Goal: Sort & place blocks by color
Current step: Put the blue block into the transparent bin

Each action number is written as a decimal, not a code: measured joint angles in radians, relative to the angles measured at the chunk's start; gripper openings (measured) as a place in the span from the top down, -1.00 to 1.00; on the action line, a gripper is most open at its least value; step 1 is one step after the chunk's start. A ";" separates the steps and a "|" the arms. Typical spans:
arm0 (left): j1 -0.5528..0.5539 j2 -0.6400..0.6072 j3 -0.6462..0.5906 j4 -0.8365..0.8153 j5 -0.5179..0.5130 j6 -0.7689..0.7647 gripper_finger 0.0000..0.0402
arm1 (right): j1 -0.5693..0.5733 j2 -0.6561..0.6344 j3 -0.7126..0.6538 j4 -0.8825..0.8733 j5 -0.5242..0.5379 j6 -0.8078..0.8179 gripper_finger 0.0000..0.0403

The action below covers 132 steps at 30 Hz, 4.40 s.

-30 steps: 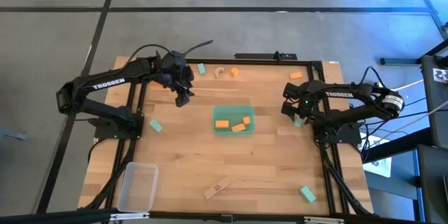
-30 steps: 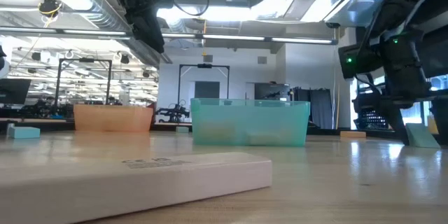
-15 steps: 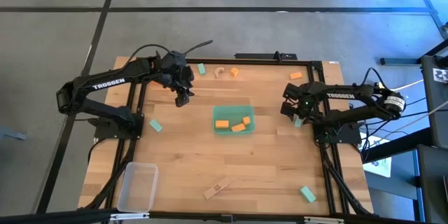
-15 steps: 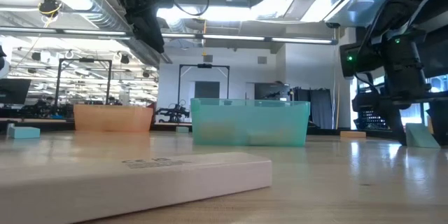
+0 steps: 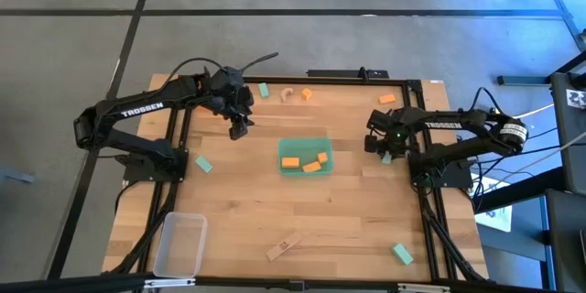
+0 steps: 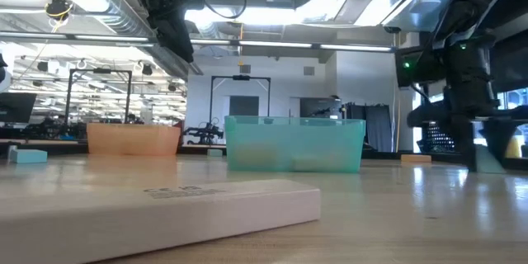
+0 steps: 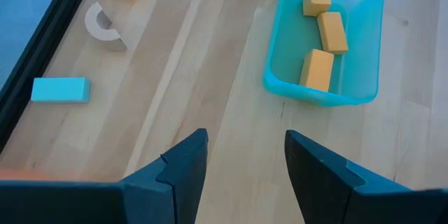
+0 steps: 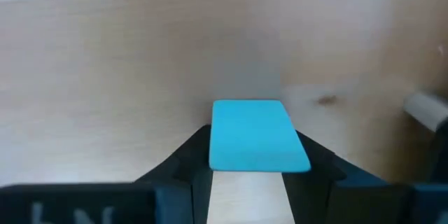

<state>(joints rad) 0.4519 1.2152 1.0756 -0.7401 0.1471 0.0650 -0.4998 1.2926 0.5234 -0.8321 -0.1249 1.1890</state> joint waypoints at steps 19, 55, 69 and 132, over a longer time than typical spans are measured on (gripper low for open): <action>-0.014 0.000 0.000 0.005 -0.028 0.347 0.09 | 0.013 -0.004 0.327 0.385 -0.455 -0.705 0.35; -0.313 0.002 0.000 0.599 -0.308 0.411 0.09 | 0.136 -0.005 0.420 1.011 -0.284 -0.798 0.35; -0.393 0.079 -0.001 0.876 -0.517 0.675 0.10 | 0.139 -0.006 0.420 1.155 -0.182 -0.631 0.35; -0.429 0.231 -0.001 1.199 -0.738 0.698 0.10 | 0.184 -0.006 0.419 1.207 -0.137 -0.645 0.35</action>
<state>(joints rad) 0.0231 1.4465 1.0748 0.4589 -0.5910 0.7633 -0.3156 1.2869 0.9428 0.3752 -0.2624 0.5442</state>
